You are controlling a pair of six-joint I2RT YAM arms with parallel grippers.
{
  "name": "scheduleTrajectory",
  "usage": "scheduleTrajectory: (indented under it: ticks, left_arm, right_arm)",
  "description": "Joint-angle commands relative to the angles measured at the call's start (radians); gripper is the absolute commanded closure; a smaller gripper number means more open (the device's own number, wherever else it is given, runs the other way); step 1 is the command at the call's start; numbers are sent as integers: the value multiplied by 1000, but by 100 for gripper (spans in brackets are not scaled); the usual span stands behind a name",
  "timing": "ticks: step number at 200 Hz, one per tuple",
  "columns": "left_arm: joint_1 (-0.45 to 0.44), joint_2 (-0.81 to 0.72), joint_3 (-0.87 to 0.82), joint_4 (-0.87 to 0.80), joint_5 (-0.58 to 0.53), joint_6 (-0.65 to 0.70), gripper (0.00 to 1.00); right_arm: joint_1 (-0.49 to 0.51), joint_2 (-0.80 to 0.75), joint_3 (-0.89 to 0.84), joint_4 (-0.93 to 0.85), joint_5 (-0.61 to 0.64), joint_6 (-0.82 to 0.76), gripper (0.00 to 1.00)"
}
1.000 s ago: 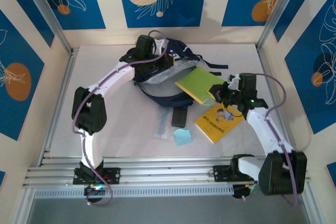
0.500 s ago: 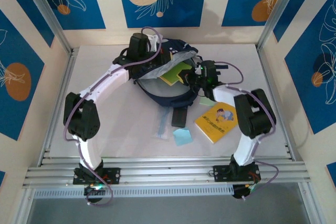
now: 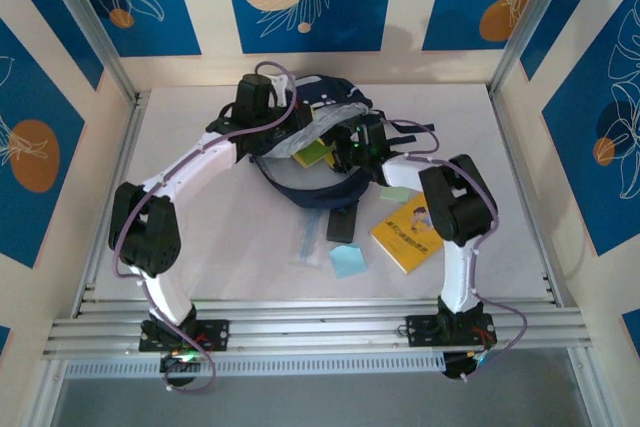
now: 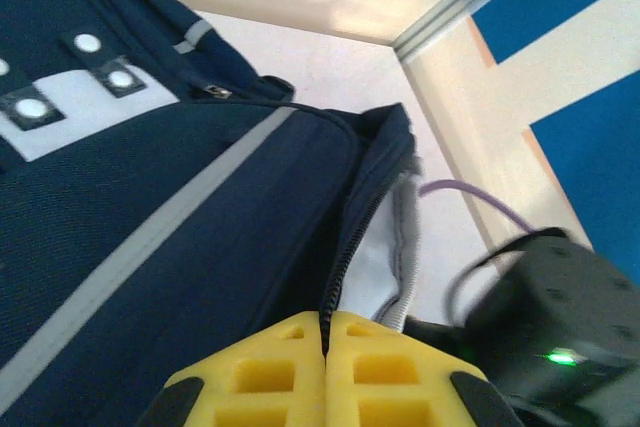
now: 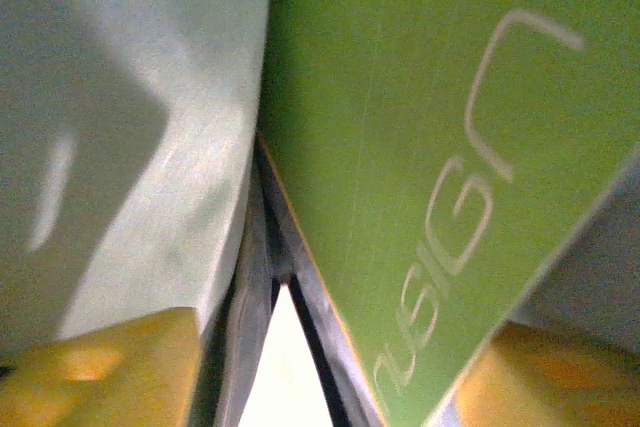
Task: Pack the student bag
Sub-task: Place the book in the student bag, then close the student bag at the top-center of the table.
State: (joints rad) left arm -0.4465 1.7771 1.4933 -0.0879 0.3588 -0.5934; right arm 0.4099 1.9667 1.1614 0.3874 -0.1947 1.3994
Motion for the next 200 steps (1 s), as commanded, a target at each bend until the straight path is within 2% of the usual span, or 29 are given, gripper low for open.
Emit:
scheduleTrajectory:
  ticks: [1,39,54,61,88,108,118,123,138,147,163,200]
  left_arm:
    - [55,-59,-26,81,-63,15,100]
    - [93,-82,-54,56,-90,58,100]
    - [106,-101,-68,48,-96,71,100]
    - [110,-110,-77,42,-98,78,100]
    - [113,-154,-127,22,-132,123,100]
    - [111,-171,-155,11,-57,116,100]
    - [102,-173,-166,-2,-6,103,85]
    - [93,-176,-175,-6,10,99,75]
    - [38,-203,-219,-7,1,101,50]
    - [-4,-220,-249,5,-13,102,41]
    - [-82,-241,-305,47,-49,82,36]
    - [-241,-177,-351,211,-51,11,40]
  right_arm:
    - [-25,-174,-85,-143,-59,-92,25]
    - [-85,-384,-199,-410,-157,-298,21]
    - [-117,-447,-207,-605,-153,-409,21]
    - [-140,-482,-211,-726,-131,-478,20]
    - [-206,-583,-241,-1000,20,-608,17]
    - [-243,-643,-263,-1140,163,-660,9]
    - [-261,-675,-282,-1178,204,-667,6]
    - [-274,-692,-296,-1193,220,-663,1]
    - [-312,-733,-338,-1223,237,-641,0]
    - [-334,-750,-364,-1228,239,-627,0]
    - [-365,-773,-414,-1231,252,-601,0]
    - [-402,-777,-506,-1148,218,-569,0]
